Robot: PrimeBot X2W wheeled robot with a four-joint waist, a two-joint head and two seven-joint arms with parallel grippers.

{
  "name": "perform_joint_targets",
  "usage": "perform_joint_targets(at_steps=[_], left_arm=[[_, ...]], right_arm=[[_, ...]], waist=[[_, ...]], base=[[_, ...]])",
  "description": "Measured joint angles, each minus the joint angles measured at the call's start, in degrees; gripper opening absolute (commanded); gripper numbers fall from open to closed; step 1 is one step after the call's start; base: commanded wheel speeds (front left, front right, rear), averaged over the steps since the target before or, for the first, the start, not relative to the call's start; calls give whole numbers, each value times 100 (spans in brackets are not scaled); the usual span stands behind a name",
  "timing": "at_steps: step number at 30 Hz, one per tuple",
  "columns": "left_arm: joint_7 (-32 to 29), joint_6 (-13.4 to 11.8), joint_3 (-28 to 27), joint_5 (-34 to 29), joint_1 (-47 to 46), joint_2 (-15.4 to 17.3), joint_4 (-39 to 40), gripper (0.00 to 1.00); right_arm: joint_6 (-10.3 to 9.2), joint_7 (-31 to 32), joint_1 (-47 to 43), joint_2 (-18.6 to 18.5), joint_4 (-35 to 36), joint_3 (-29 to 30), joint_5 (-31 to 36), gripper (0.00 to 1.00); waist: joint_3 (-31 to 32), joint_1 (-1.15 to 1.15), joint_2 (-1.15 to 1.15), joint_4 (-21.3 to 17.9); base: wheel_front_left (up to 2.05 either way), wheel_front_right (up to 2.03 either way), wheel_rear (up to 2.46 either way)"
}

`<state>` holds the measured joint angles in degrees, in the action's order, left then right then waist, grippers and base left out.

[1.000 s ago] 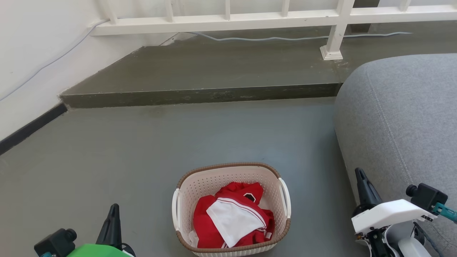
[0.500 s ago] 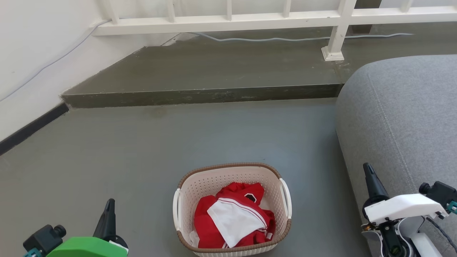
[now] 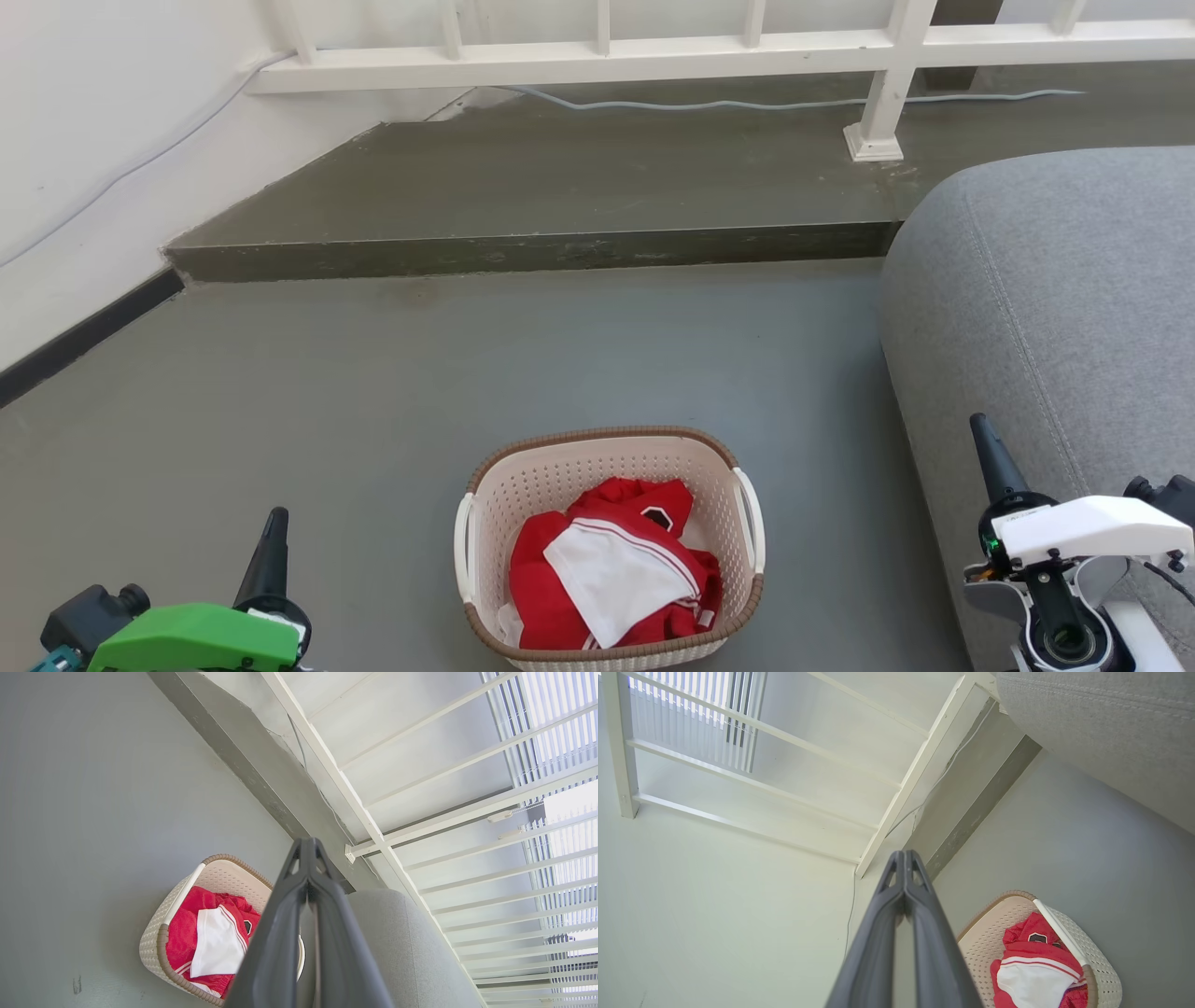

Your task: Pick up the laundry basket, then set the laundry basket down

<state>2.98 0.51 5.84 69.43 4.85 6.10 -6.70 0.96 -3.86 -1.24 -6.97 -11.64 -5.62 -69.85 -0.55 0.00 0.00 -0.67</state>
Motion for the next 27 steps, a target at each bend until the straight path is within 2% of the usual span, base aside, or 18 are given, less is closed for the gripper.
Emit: perform_joint_targets(at_steps=[27], left_arm=[[-321,410,-298,2034,-475,1,-477,0]], right_arm=[[385,416,246,96,-185,578,-1948,0]], waist=[[25,0,0,50]], base=[[0,0,0]])
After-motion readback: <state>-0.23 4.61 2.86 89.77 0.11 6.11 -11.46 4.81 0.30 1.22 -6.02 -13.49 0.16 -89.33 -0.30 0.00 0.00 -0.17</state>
